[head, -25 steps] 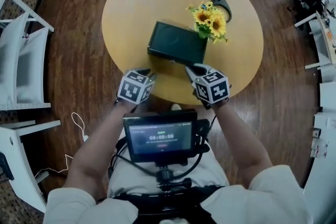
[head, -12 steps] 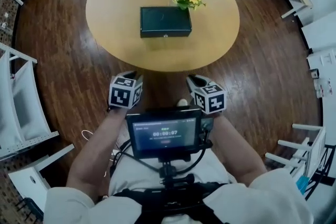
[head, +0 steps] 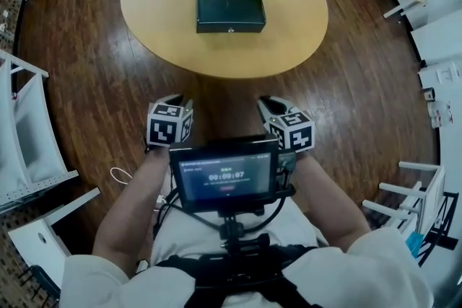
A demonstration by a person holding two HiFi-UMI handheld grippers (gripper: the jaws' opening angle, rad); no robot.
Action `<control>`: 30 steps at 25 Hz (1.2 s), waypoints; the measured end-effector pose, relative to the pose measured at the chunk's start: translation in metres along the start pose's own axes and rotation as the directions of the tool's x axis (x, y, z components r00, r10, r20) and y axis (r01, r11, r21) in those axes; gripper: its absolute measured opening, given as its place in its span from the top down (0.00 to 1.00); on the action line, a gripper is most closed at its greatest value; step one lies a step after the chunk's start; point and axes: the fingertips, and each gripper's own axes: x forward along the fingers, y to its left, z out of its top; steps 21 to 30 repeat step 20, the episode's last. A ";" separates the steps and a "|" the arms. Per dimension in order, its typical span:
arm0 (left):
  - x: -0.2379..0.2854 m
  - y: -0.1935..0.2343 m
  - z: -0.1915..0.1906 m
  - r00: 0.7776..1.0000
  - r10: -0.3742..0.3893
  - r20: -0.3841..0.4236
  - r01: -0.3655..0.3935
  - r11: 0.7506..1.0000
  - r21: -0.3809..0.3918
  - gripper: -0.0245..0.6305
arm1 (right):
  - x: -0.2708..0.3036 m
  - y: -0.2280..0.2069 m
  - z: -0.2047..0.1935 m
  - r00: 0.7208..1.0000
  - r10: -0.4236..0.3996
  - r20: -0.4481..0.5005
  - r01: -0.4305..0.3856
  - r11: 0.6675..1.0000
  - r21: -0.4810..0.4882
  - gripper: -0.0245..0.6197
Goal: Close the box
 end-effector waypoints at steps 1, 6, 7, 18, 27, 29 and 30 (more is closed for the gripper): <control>-0.003 -0.002 -0.001 1.000 -0.003 -0.002 0.003 1.000 0.002 0.84 | -0.002 0.002 -0.002 1.000 0.002 -0.001 -0.002 1.000 -0.008 0.93; -0.005 -0.007 -0.009 1.000 -0.004 0.000 0.004 1.000 0.011 0.84 | -0.006 0.003 -0.011 1.000 0.008 -0.012 -0.008 1.000 -0.023 0.92; -0.010 -0.010 -0.008 1.000 -0.002 -0.012 0.002 1.000 0.001 0.84 | -0.006 0.003 -0.012 1.000 0.010 -0.014 -0.011 1.000 -0.023 0.93; -0.010 -0.021 -0.005 0.999 0.007 -0.047 -0.006 1.000 0.017 0.84 | -0.014 -0.008 -0.009 1.000 0.012 0.003 -0.012 1.000 -0.012 0.93; -0.012 -0.025 -0.002 0.998 0.008 -0.060 -0.007 1.000 0.016 0.84 | -0.016 -0.012 -0.010 1.000 0.010 0.005 -0.010 1.000 -0.007 0.93; -0.012 -0.025 -0.002 0.998 0.008 -0.060 -0.007 1.000 0.016 0.84 | -0.016 -0.012 -0.010 1.000 0.010 0.005 -0.010 1.000 -0.007 0.93; -0.012 -0.025 -0.002 0.998 0.008 -0.060 -0.007 1.000 0.016 0.84 | -0.016 -0.012 -0.010 1.000 0.010 0.005 -0.010 1.000 -0.007 0.93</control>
